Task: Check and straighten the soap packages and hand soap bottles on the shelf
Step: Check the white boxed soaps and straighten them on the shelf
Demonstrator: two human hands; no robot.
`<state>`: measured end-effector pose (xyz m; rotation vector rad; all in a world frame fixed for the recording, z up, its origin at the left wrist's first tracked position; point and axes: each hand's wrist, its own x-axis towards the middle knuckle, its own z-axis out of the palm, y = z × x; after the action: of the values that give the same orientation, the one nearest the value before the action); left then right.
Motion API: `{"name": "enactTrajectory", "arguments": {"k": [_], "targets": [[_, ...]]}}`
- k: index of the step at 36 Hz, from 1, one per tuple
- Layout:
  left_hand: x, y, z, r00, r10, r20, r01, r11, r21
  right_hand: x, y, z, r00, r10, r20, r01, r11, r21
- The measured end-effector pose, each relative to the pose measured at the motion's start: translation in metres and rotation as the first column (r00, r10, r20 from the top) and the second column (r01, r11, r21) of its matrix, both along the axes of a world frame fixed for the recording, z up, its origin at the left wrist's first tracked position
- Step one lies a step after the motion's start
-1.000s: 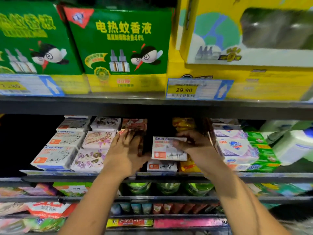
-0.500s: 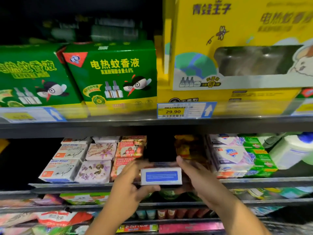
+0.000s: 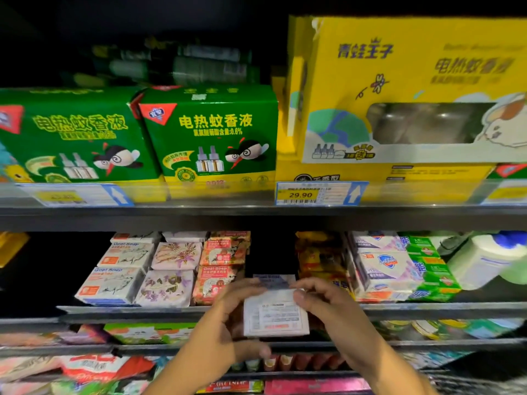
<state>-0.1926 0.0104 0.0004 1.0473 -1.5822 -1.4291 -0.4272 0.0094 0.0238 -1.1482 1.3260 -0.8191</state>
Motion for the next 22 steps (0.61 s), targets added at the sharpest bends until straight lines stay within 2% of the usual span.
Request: {"name": "enactTrajectory", "arguments": {"k": [3,6,11,13,15,17,18,22], "targets": [[0.007,-0.001,0.005,0.979,-0.117,0.169,0.14,0.982,-0.128,0.006,0.002,0.005,0.995,-0.06,0.077,0.051,0.993,0.104],[0.01,-0.005,0.007,0.943,-0.044,0.33,0.123,0.966,-0.225,0.01,0.004,0.012,0.984,-0.087,0.157,0.057,0.98,0.19],[0.011,-0.013,0.012,0.936,0.041,0.35,0.052,0.966,-0.254,0.015,0.005,0.016,0.98,-0.072,0.186,0.021,0.965,0.261],[0.01,-0.014,0.01,0.956,0.085,0.281,-0.024,0.977,-0.211,0.017,0.005,0.014,0.978,-0.07,0.194,0.018,0.966,0.258],[0.005,-0.013,0.013,0.99,0.124,0.069,-0.122,0.992,-0.035,0.019,0.006,0.014,0.974,-0.081,0.212,0.031,0.972,0.231],[-0.003,-0.012,0.017,0.973,0.2,-0.115,-0.184,0.973,0.137,0.021,0.006,0.014,0.956,-0.096,0.276,0.041,0.979,0.197],[-0.006,-0.012,0.02,0.956,0.25,-0.156,-0.22,0.958,0.187,0.022,0.007,0.014,0.954,-0.082,0.289,0.033,0.985,0.171],[-0.014,-0.015,0.028,0.9,0.387,-0.203,-0.322,0.901,0.291,0.029,0.007,0.017,0.982,-0.027,0.185,0.028,1.0,-0.003]]}}
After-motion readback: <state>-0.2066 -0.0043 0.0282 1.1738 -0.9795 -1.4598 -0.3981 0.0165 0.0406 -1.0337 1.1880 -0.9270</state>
